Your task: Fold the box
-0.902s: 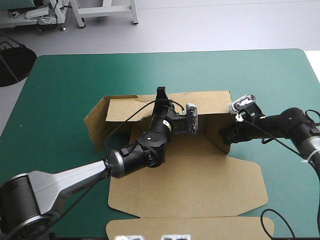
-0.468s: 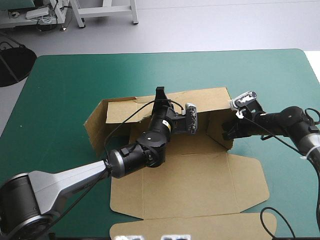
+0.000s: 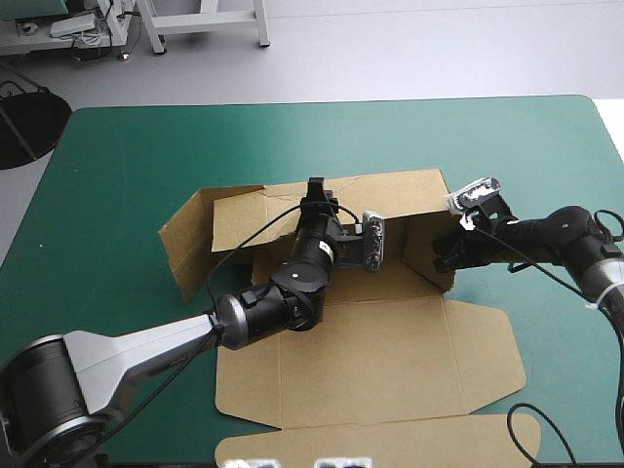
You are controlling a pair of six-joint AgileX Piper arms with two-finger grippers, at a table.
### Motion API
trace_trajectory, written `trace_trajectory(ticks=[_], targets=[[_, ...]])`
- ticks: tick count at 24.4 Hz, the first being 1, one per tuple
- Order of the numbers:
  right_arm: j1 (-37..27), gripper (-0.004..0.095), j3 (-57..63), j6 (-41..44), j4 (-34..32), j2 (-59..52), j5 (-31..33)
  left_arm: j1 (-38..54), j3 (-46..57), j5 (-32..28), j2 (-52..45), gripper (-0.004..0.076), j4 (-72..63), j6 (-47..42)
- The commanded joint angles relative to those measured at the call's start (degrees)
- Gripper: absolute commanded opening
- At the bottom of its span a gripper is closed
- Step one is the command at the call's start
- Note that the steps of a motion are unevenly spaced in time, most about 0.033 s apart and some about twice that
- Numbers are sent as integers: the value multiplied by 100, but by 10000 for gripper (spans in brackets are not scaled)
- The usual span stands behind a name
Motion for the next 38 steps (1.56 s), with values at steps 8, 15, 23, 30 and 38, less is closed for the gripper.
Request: trace_trajectory(ticks=[8, 15, 23, 30, 38], targets=[[43, 4, -31, 33, 109, 7, 401, -611, -72, 1148, -176, 335, 970, -266], [43, 4, -31, 33, 109, 7, 401, -1323, -72, 1274, -628, 240, 1114, -865], [43, 4, -31, 58, 109, 7, 401, -1836, -72, 1522, -1104, 240, 1092, -1174], [43, 4, -31, 86, 109, 7, 401, -2130, -72, 1522, -1789, 240, 1278, -1821], [43, 4, -41, 261, 130, 7, 415, -1759, -102, 1468, -2720, 232, 2071, -2396]])
